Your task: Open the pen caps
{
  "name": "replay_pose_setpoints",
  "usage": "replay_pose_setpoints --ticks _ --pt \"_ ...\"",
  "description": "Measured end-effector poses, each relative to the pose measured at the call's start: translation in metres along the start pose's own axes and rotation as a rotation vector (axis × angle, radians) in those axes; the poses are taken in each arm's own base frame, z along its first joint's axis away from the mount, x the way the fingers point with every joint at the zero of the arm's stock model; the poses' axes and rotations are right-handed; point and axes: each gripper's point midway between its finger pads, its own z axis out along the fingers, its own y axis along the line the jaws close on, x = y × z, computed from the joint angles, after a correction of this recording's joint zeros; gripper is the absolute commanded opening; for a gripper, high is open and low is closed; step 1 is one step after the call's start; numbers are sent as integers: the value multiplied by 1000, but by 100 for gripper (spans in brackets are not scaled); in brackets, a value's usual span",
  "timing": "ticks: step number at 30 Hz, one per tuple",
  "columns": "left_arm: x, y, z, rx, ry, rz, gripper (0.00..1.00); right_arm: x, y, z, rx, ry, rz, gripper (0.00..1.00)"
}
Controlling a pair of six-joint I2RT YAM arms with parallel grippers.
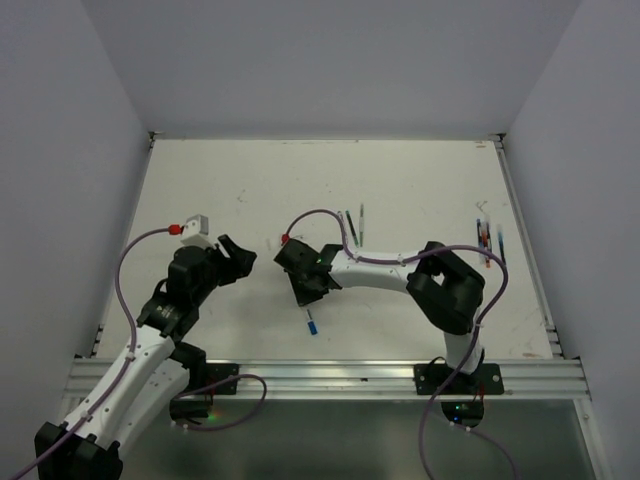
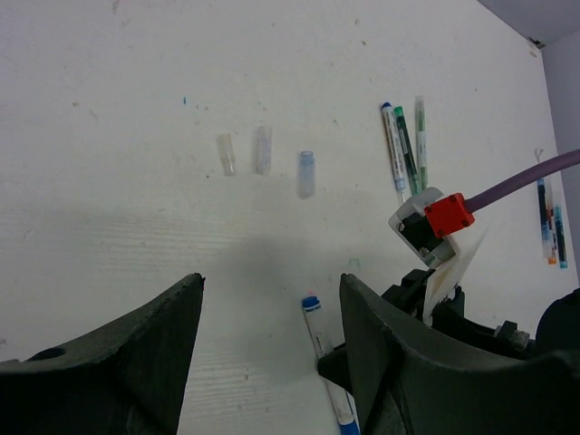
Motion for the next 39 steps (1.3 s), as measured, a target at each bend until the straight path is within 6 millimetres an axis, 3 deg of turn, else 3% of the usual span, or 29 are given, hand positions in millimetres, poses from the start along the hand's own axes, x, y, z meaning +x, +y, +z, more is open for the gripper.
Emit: replay_pose_setpoints --ticks 7,10,14,18,21,27,33,39 --pt "4 -10 -4 63 21 5 63 -10 -11 -10 39 -78 21 0" --pt "14 -27 -3 174 63 26 59 -22 -18 -46 19 -177 37 0" --pt "32 -57 -2 384 136 41 61 -66 -29 -114 -126 -384 142 0" --pt "51 -77 -10 555 195 50 69 -107 -71 -156 -216 -575 286 0" --pt "57 -97 -24 674 203 74 71 -106 -80 -162 -248 -612 301 0" --pt "65 -139 -50 884 202 120 71 -105 -49 -175 -404 -606 262 0" --pt "87 -150 -52 923 274 125 71 -106 -30 -182 -532 -608 276 0" --pt "86 -155 -50 935 263 112 69 -103 -20 -183 -605 -593 293 0"
